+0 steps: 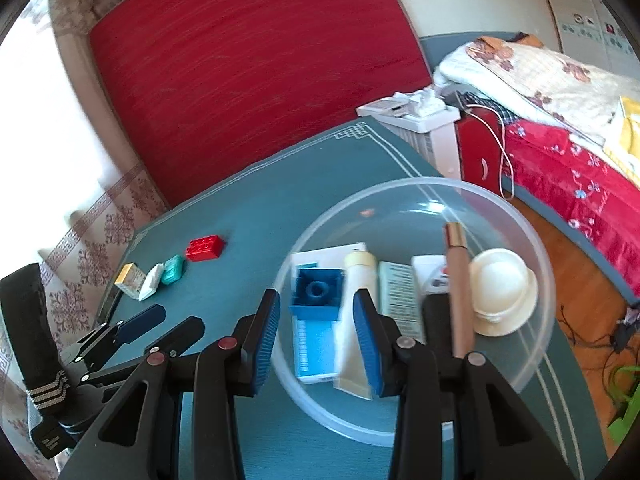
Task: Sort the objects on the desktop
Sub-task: 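Withdraw both open grippers from the bowl back over the table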
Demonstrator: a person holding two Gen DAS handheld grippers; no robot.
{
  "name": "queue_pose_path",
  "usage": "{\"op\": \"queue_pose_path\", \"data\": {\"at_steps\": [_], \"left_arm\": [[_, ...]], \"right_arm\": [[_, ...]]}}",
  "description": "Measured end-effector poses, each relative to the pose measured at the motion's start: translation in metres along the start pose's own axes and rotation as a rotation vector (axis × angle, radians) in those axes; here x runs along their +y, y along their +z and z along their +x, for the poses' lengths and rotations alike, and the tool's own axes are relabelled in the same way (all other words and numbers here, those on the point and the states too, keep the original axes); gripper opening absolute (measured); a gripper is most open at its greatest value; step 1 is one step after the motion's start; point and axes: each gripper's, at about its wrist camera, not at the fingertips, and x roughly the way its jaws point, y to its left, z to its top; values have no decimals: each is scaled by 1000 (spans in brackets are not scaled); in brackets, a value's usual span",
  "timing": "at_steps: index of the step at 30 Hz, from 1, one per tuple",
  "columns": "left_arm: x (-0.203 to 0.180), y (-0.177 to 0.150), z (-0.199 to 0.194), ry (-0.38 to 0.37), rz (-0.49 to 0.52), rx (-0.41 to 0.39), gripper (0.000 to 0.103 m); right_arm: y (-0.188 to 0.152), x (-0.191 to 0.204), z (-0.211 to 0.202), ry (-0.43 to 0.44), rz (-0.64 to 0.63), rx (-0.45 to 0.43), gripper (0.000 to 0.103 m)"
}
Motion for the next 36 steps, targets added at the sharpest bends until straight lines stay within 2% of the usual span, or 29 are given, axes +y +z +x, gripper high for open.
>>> {"op": "queue_pose_path", "data": {"at_steps": [2, 4, 13, 18, 20, 22, 30, 36], "left_arm": [[9, 0, 1, 7, -17, 3, 66], [17, -1, 2, 17, -33, 5, 66], [53, -10, 8, 57, -111, 28, 66], [71, -13, 13, 76, -151, 44, 66], [77, -13, 13, 85, -165, 48, 66], [82, -14, 13, 94, -177, 52, 66], [110, -18, 14, 134, -216, 73, 66], [146, -20, 15, 158, -264, 90, 66]], "right_arm": [[1, 10, 2, 0, -22, -5, 51], [1, 19, 4, 2, -40, -7, 53], [-4, 56, 26, 34, -97, 32, 56], [-7, 71, 39, 34, -137, 46, 62], [-8, 77, 44, 34, -147, 51, 71], [-8, 81, 49, 30, -153, 52, 73], [-10, 94, 65, 42, -164, 74, 77], [-13, 106, 75, 59, -183, 94, 79]]}}
